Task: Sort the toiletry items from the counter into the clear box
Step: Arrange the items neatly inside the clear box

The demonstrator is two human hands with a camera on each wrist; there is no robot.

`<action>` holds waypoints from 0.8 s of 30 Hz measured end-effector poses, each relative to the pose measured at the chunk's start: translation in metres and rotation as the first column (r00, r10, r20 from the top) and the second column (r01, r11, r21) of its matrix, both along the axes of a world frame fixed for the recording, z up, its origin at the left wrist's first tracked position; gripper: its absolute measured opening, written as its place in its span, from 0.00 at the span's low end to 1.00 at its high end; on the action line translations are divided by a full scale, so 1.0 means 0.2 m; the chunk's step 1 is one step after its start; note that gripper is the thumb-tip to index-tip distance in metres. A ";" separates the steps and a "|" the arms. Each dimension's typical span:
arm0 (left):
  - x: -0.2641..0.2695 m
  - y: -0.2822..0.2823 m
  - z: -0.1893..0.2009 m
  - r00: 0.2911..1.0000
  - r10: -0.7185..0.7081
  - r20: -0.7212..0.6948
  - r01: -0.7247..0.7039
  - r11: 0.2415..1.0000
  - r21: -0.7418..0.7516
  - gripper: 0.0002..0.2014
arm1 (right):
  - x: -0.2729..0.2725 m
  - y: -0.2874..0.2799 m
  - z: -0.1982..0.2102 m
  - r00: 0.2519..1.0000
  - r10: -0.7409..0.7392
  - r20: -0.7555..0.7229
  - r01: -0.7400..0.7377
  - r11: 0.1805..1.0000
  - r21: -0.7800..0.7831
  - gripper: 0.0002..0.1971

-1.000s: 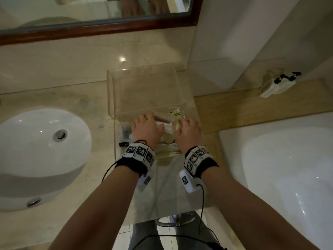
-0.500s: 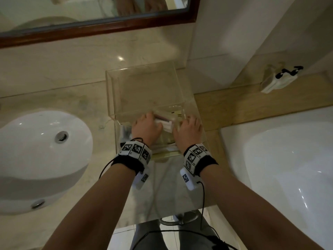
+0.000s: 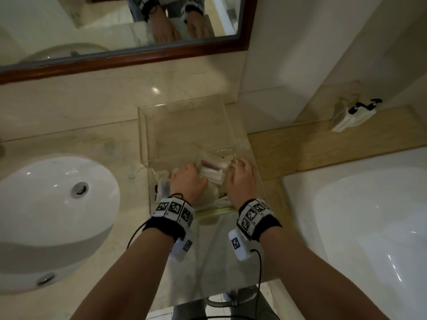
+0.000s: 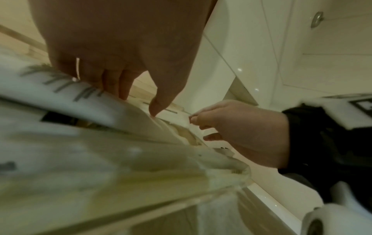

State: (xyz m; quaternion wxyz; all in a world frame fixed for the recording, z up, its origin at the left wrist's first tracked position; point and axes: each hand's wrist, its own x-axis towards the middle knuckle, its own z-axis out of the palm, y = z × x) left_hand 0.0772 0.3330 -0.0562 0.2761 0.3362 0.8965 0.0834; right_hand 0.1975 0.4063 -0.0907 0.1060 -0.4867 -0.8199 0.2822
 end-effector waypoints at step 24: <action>0.04 0.07 -0.04 0.982 -0.152 -0.110 0.163 0.981 0.102 0.17 | -0.02 0.08 -0.02 0.992 -0.031 0.125 0.026 0.999 0.039 0.16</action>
